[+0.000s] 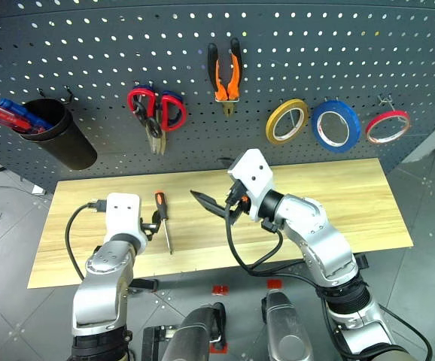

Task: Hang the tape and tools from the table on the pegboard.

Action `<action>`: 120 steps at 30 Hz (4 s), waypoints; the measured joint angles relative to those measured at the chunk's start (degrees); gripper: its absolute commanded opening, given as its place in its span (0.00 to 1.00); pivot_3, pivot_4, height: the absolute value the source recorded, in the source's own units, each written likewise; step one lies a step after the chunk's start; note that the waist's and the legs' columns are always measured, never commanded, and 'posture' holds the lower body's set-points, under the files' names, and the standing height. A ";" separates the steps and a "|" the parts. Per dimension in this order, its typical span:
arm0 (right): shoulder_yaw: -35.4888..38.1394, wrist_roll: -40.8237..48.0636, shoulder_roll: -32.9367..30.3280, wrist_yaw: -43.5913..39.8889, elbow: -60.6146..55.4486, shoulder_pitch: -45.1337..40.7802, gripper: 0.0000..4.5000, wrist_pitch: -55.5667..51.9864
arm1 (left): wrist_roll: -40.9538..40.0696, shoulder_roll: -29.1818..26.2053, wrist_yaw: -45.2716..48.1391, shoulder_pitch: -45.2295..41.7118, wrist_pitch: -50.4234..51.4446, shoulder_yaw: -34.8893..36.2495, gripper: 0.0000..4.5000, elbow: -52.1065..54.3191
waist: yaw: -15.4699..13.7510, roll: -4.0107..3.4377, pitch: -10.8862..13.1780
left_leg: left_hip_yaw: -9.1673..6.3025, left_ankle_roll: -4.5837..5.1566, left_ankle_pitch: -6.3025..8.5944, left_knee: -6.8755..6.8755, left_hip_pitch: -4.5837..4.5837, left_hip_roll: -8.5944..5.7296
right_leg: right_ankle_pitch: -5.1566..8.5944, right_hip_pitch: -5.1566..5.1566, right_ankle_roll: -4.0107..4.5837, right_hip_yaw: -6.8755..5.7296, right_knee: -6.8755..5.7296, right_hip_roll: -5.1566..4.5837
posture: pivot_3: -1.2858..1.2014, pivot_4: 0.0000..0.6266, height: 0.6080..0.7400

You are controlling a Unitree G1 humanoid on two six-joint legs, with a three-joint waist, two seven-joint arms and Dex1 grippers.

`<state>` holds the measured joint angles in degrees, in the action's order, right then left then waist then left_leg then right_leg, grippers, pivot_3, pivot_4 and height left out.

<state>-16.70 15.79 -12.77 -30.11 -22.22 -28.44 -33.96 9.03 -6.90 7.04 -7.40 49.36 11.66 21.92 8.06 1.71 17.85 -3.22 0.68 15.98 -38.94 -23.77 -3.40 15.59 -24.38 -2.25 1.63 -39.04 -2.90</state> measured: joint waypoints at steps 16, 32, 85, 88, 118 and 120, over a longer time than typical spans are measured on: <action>-4.39 1.04 1.49 1.71 -1.43 -6.83 1.00 -16.22 | -11.32 -4.57 0.82 -19.13 -2.43 6.93 0.77 -32.39 | -0.06 0.21 1.27 | -0.22 -0.04 -0.10 0.02 -0.11 -0.01 | -0.12 -0.03 0.04 -0.69 0.14 -0.19 | 0.41 0.64 1.00; -5.07 3.49 -1.51 -4.13 -1.34 -9.89 1.00 -18.92 | -16.51 -9.94 1.88 -23.83 -5.04 7.16 0.15 -44.45 | 0.58 0.21 1.34 | -0.21 -0.34 -0.27 0.07 -0.08 0.02 | -0.12 -0.10 0.04 -0.70 0.09 -0.19 | 0.40 0.57 1.00; 2.03 9.59 6.17 -8.53 9.06 -24.04 1.00 -3.98 | -7.78 -25.47 -9.44 -22.11 -35.12 14.67 0.49 -9.15 | 1.73 0.53 1.05 | 0.08 -0.61 -0.54 -0.04 -0.74 0.09 | -0.54 -1.08 0.42 -0.87 -0.09 -0.23 | 0.41 0.43 1.00; 2.03 9.59 6.16 -8.54 9.08 -24.04 1.00 -3.93 | -7.88 -24.91 -10.52 -21.88 -35.13 15.46 0.70 -8.91 | 1.72 0.54 1.04 | 0.11 -0.61 -0.54 -0.04 -0.74 0.08 | -0.55 -1.08 0.43 -0.86 -0.10 -0.23 | 0.41 0.43 1.00; 4.39 -12.79 -1.44 11.15 14.02 8.01 1.00 19.59 | -17.30 -10.26 -2.34 10.74 -15.73 15.06 0.90 14.03 | -1.48 0.51 -6.55 | 0.18 -0.65 -0.55 0.03 -0.20 0.00 | -0.58 -0.55 0.49 -0.72 -0.10 -0.17 | 0.44 0.18 1.00; 5.11 -16.66 -2.17 14.74 18.16 10.79 1.00 22.18 | -17.20 -10.27 -1.74 11.39 -17.63 15.06 0.90 11.05 | -1.84 0.59 -7.22 | 0.18 -0.65 -0.54 0.05 -0.13 0.01 | -0.58 -0.44 0.49 -0.72 -0.03 -0.17 | 0.44 0.17 1.00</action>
<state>-11.59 -0.87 -14.94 -15.37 -4.05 -17.65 -11.78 -8.17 -17.17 5.30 3.99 31.73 26.71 32.97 6.22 2.30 10.62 -3.04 0.03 15.44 -38.89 -23.90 -3.39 15.01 -24.82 -1.76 0.91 -39.06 -3.07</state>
